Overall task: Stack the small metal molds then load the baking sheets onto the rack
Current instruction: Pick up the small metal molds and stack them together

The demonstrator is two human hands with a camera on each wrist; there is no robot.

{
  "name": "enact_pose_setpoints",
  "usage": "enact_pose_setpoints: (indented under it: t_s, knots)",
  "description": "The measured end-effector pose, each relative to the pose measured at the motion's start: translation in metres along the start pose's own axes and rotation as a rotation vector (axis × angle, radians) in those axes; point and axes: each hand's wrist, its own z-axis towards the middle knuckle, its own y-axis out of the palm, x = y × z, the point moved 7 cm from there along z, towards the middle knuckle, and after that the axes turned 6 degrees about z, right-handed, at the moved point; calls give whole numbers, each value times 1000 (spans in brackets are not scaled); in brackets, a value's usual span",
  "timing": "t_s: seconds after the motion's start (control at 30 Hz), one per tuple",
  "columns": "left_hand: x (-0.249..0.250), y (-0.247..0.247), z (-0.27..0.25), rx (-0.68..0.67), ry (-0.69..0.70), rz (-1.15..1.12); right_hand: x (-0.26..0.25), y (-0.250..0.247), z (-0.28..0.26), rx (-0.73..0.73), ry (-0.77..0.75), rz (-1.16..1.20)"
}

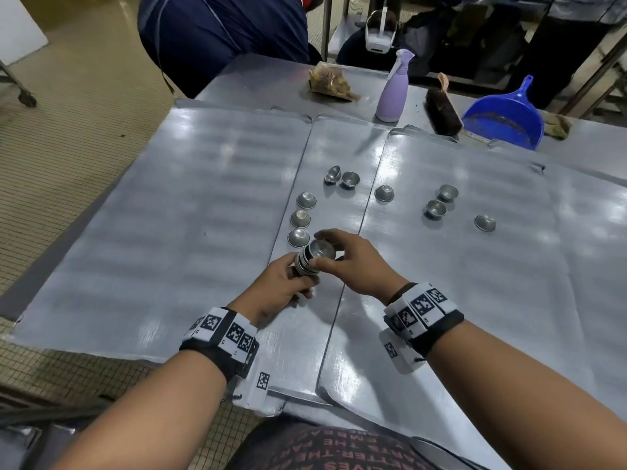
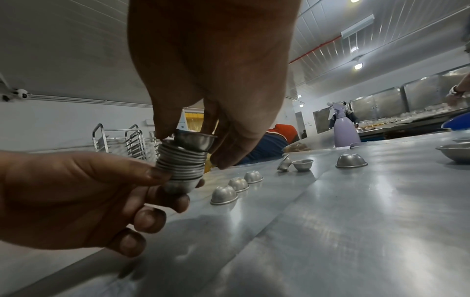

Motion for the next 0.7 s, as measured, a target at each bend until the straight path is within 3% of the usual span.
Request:
enact_pose_setpoints:
  t_s: [0.7]
  knots:
    - [7, 7, -21, 71, 87, 90, 5, 11, -25, -52, 11, 106]
